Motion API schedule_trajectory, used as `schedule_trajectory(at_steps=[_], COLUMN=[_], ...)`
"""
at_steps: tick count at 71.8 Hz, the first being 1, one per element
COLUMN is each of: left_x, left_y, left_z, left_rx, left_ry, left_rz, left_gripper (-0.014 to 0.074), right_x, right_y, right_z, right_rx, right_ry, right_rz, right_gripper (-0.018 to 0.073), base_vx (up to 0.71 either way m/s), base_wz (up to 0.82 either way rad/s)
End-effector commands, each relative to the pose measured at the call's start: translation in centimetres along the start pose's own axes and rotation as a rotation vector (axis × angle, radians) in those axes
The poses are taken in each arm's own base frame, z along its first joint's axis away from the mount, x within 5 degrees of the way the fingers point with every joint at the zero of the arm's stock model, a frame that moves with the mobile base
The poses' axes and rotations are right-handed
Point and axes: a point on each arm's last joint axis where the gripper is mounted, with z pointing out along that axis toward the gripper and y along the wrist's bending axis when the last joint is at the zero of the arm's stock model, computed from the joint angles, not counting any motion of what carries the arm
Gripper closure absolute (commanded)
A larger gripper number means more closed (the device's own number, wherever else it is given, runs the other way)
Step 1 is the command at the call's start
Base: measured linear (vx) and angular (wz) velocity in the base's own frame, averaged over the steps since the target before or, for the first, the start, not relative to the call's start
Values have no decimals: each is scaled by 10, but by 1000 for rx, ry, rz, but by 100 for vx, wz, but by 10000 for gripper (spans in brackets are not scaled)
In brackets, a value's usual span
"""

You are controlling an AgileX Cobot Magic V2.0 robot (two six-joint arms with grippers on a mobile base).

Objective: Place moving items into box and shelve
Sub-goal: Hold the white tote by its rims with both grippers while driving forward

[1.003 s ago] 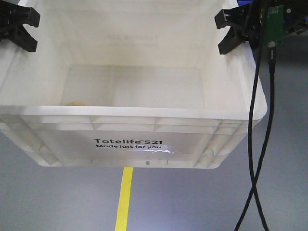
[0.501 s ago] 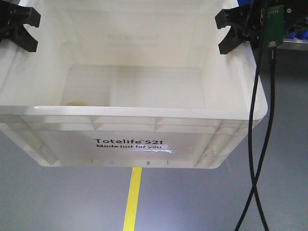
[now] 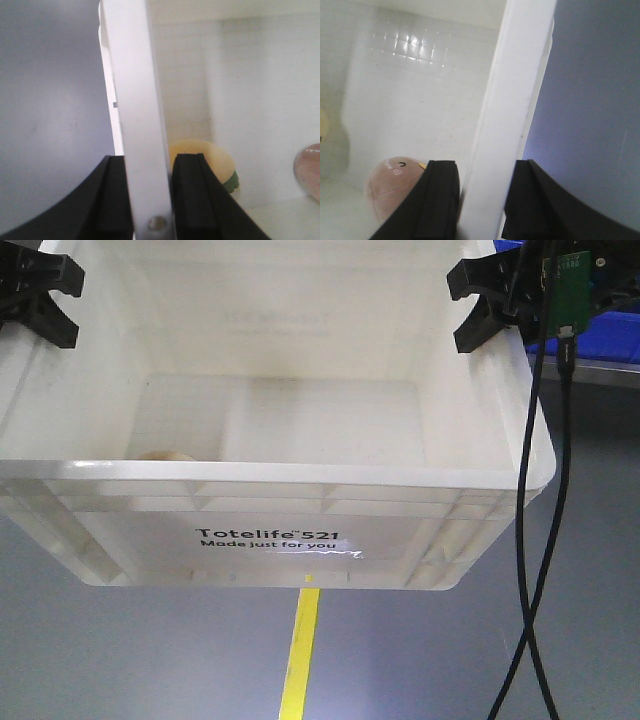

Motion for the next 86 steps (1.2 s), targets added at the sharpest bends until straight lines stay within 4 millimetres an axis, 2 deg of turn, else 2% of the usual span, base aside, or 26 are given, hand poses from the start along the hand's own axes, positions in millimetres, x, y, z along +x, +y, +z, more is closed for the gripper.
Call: schedule_trajectory(at_steps=[1,86], left_x=[-6,-6], left_y=[-33,-33], left_z=[-33,-33], left_rx=[248,248], left_ry=[-177,-177], left_rz=[-15,-15], left_gripper=[597,597], right_x=[-2,-2], right_y=[39,39], right_z=[-36,-36], right_rx=[-271,-271], right_ry=[-141,-140], right_rz=[-3,-3], right_gripper=[562,562], base_vx=[46,48], base_wz=[12,7])
